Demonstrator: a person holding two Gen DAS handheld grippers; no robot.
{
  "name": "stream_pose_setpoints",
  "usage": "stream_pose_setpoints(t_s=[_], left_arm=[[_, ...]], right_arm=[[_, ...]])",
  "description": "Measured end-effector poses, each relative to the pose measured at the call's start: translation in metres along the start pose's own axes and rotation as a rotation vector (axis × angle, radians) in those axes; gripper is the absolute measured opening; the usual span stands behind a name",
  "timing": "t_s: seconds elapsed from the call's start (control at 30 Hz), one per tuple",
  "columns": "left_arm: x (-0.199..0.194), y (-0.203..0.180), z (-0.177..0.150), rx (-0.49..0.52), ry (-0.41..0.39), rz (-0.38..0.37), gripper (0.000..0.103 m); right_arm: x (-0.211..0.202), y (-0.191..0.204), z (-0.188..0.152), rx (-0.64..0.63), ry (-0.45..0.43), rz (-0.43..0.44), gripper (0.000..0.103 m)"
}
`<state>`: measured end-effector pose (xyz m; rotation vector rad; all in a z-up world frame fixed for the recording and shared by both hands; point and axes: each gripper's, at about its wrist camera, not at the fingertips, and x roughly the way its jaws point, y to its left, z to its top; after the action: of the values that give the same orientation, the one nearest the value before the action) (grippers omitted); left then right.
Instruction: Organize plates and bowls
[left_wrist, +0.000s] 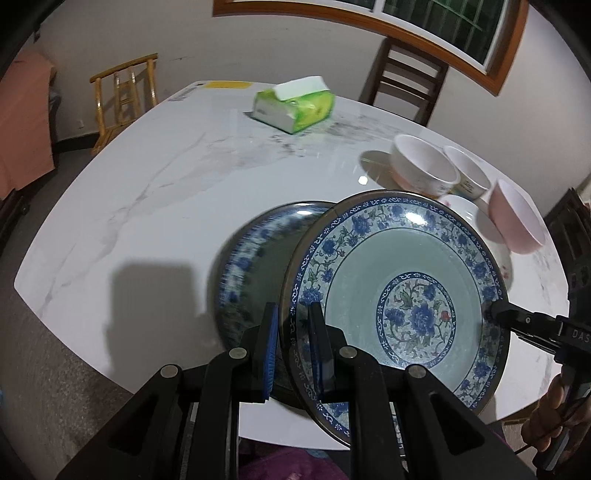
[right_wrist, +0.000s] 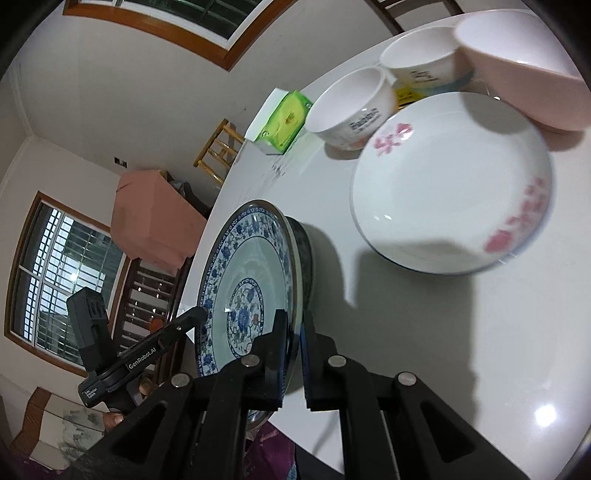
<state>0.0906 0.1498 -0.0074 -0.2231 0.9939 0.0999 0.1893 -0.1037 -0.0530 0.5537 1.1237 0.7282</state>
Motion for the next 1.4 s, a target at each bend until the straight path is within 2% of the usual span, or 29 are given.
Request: stream_pose_setpoints(t_s=[0.23, 0.5, 1.4], left_arm=[[0.016, 0.028, 0.005, -0.051, 0.013, 0.015, 0.013], [0.029, 0.043, 0.009, -0.077, 0.024, 0.023, 0.013], [0.041, 0.054, 0.012, -0.093, 0.034, 0.03, 0.013]], right_arm=[[0.029, 0.006, 0.006, -0.002, 0.038, -0.022, 0.007], [0.043, 0.011, 0.007, 0.001, 0.062, -0.049, 0.008], [0.056, 0.012, 0.009, 0.01, 0.082, -0.086, 0.009]])
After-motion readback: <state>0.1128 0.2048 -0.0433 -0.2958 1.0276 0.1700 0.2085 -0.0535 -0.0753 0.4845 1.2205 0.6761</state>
